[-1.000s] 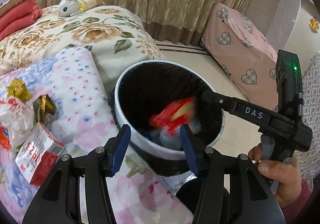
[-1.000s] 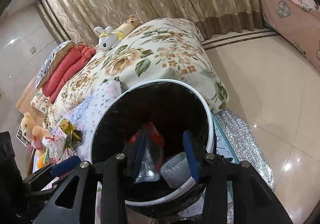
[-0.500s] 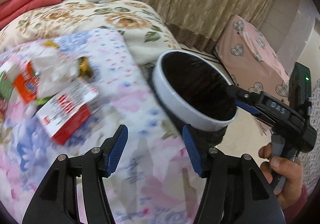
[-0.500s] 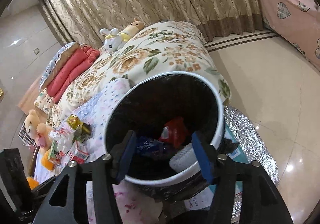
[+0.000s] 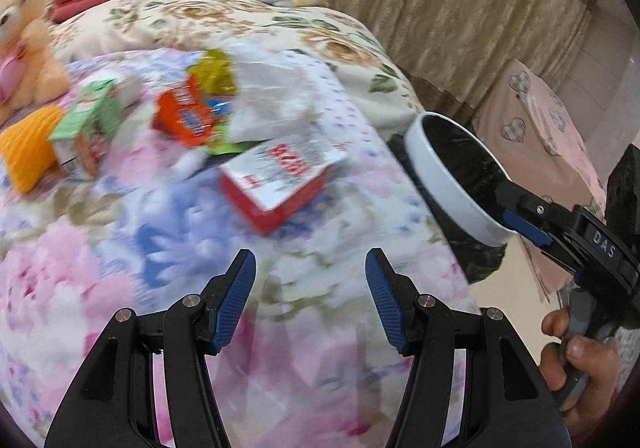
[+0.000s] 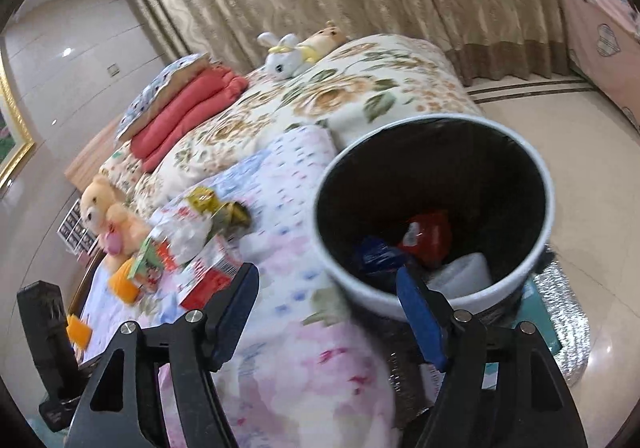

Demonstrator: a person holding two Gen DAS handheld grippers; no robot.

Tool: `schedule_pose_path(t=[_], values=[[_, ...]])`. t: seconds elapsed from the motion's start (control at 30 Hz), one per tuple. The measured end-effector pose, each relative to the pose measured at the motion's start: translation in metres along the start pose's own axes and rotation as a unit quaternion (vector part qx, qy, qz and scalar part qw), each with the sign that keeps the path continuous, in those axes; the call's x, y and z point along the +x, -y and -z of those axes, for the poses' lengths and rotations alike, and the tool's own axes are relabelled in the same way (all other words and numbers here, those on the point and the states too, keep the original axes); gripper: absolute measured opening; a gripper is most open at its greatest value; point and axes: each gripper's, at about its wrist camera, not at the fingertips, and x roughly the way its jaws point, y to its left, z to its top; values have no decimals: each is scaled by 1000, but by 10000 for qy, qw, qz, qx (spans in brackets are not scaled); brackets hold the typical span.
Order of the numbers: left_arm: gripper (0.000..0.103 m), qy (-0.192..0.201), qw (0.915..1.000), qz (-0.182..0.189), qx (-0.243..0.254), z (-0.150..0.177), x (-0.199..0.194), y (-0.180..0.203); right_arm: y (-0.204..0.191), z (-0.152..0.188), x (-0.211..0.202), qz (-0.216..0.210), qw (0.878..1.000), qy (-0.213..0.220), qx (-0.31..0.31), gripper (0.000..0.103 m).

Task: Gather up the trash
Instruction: 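Move both open tools back toward the remaining trash on the bed, then grasp the green juice box with the left tool while the right tool grasps the red-and-white carton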

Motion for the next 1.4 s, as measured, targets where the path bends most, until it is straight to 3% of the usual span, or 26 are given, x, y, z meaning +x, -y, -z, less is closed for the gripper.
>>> schedule_pose_path(t=[0.4, 0.73, 1.27, 1.4], values=[[58, 133, 9977, -349, -559, 11, -20, -62, -52, 25, 24, -359, 9982, -370, -303, 74], [58, 237, 9950, -631, -735, 12, -30, -98, -88, 44, 48, -531, 9955, -675, -402, 75], [61, 285, 9924, -1020, -627, -28, -10, -142, -128, 47, 95, -473, 9946, -847, -371, 77], [66, 332, 9914, -1111, -606, -41, -4, -148, -131, 42, 106, -341, 9957, -818, -250, 77]])
